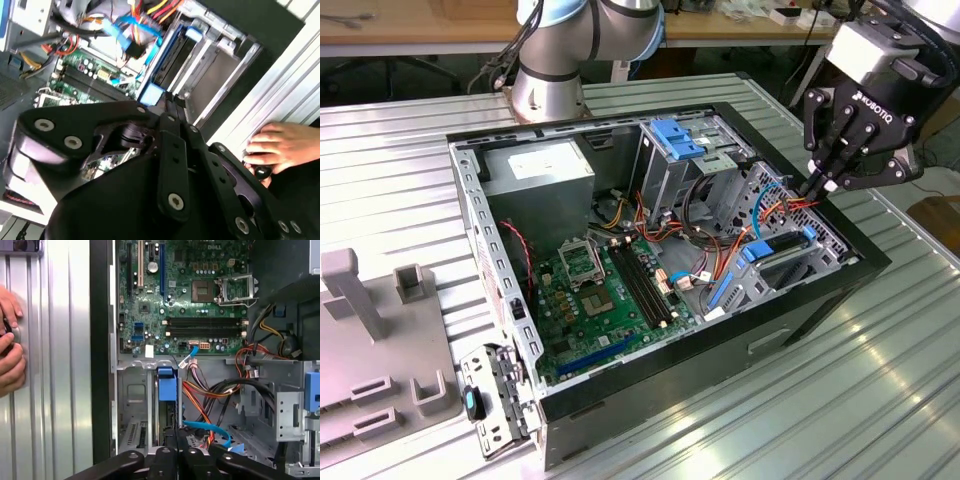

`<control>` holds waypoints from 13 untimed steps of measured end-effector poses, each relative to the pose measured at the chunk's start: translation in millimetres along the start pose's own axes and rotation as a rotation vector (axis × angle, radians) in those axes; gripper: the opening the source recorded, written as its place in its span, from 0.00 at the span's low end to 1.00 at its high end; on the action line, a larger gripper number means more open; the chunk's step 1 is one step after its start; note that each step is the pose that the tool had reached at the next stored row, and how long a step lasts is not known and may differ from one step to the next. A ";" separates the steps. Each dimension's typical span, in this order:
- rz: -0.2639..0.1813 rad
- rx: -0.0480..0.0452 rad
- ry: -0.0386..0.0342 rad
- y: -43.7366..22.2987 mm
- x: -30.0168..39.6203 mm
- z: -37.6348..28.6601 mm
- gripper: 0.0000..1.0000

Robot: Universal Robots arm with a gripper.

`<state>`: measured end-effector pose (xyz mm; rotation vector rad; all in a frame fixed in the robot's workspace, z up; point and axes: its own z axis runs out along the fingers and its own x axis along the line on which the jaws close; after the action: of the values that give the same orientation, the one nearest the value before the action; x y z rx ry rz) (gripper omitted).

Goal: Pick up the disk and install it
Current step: 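Insert the disk into the insertion slot, then insert the first disk wire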

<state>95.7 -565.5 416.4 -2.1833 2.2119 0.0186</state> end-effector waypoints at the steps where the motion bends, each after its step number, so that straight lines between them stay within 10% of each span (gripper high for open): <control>1: 0.000 -0.0003 -0.0003 -10.0 -0.1 3.2 0.11; 8: 0.000 -0.0005 -0.0006 -15.5 0.0 4.5 0.11; 13: -0.038 -0.0053 -0.0010 -41.5 -0.5 5.3 0.11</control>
<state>137.3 -565.4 411.7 -2.2273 2.1715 0.0246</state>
